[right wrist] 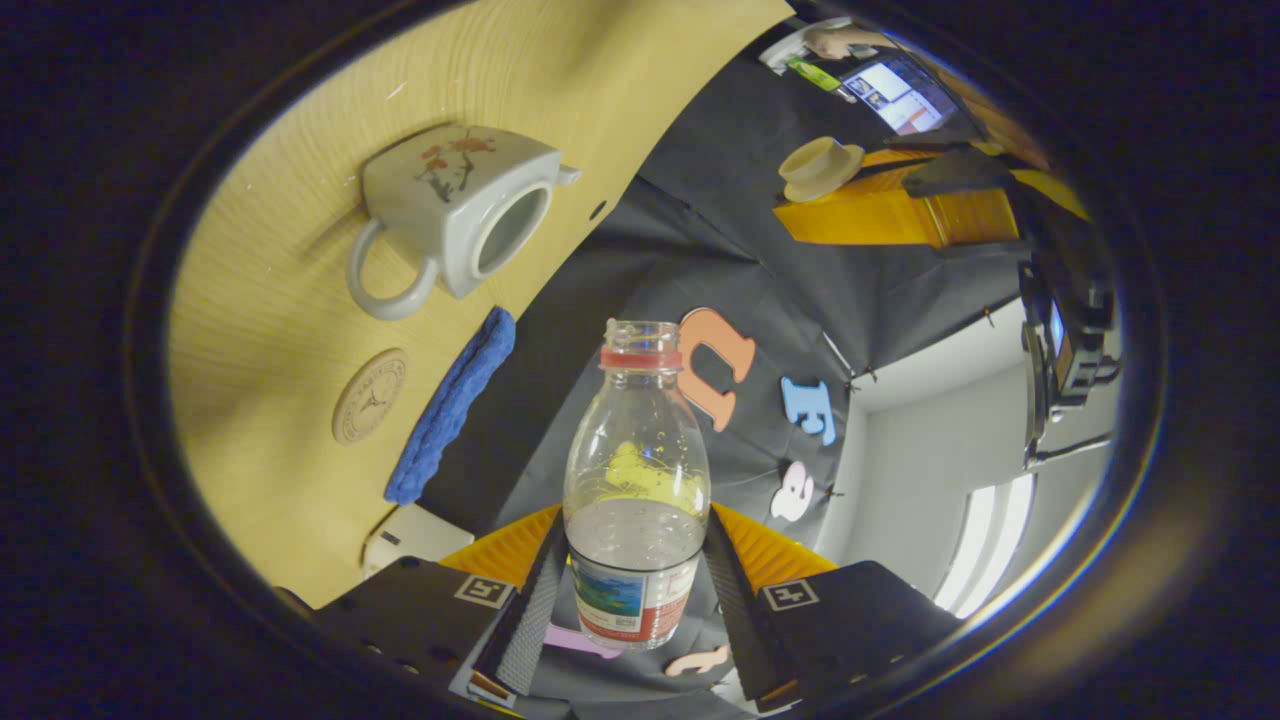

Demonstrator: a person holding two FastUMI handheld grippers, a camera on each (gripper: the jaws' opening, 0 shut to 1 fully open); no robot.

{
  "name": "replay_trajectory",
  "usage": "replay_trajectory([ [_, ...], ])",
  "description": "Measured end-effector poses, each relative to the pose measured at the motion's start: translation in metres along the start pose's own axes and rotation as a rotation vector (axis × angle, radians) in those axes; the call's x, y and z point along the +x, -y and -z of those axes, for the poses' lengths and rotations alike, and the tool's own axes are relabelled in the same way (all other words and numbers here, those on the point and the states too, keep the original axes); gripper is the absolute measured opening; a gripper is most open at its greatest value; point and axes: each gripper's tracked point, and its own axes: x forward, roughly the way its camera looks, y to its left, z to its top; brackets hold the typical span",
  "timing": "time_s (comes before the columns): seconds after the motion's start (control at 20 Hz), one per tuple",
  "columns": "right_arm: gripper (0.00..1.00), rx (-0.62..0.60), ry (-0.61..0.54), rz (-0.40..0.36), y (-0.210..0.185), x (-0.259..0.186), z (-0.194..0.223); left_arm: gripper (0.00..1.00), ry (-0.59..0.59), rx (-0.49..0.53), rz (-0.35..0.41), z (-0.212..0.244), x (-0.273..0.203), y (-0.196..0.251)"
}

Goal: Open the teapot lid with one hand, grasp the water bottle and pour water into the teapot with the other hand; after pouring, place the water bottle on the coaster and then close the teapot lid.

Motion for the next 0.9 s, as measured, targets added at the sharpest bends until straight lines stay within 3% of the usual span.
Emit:
replay_trajectory([
  [0.4,0.78,0.413,-0.098,-0.105,-0.020,-0.008,0.048,0.05,0.004,-0.061,-0.017,0.001,0.002,-0.009],
  [0.5,0.75,0.572,-0.140,-0.149,-0.023,-0.003,0.065,0.05,-0.004,-0.070,-0.015,0.003,0.001,-0.007],
  [0.65,0.78,0.856,-0.203,-0.238,-0.029,0.006,0.074,0.05,-0.005,-0.067,-0.009,0.002,0.002,-0.003],
  [0.7,0.75,0.931,-0.223,-0.253,-0.028,0.010,0.078,0.05,-0.004,-0.063,-0.007,0.002,0.002,-0.002],
  [0.9,0.78,1.149,-0.268,-0.271,-0.024,0.036,0.088,0.05,-0.002,-0.045,0.002,0.002,0.002,0.003],
])
